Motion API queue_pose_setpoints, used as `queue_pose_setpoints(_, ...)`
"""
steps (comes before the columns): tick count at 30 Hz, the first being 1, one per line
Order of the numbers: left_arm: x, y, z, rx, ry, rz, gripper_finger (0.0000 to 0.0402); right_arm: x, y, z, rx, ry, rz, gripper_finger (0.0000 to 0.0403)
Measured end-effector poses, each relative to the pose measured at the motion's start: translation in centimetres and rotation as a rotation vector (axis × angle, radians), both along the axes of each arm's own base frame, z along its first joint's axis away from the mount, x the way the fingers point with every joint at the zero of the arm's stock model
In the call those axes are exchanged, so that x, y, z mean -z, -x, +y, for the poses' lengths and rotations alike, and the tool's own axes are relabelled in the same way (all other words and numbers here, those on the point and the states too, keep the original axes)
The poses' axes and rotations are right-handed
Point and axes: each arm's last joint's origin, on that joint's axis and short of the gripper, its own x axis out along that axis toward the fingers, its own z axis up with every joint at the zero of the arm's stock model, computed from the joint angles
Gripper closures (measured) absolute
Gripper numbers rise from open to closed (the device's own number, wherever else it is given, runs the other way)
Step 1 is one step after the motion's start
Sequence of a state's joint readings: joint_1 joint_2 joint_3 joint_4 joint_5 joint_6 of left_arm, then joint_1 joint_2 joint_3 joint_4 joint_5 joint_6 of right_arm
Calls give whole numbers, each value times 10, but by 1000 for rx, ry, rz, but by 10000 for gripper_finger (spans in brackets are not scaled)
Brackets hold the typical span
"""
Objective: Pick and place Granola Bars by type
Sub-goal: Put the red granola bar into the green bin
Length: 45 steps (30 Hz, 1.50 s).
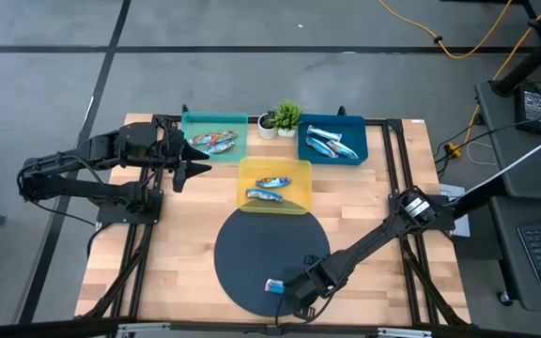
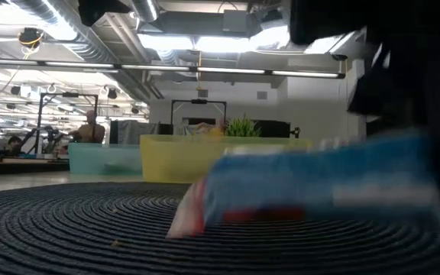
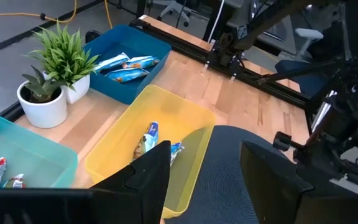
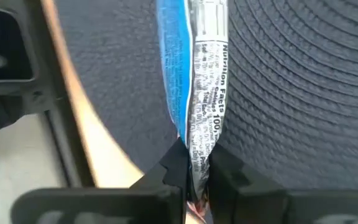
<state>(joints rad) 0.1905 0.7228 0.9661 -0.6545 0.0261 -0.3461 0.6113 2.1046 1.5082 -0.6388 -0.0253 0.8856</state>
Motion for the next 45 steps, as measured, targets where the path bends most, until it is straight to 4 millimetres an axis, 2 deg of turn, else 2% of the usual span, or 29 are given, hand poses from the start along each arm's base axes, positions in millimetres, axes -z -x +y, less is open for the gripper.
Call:
queue_pose_setpoints(8, 0, 0, 0, -5, 10, -2, 219, -51, 16, -22, 74, 24, 11, 361)
queue_pose_setpoints(14, 0, 0, 0, 2, 7, -2, 219, -97, 29, -45, 170, 79, -93, 364)
queue_pose_setpoints(21, 0, -2, -2, 62, 16, -6, 219, -135, 34, -77, 239, 96, -208, 364)
queue_pose_setpoints(27, 0, -6, -2, 123, -39, 2, 219, -150, 29, -109, 239, 135, -260, 364)
queue_pose_setpoints(37, -9, -20, 0, 205, -215, -96, 218, -155, 15, -162, 220, 167, -255, 365)
queue_pose_setpoints(45, 2, -40, 4, 203, -184, -34, 171, -155, 9, -191, 134, 190, -251, 365)
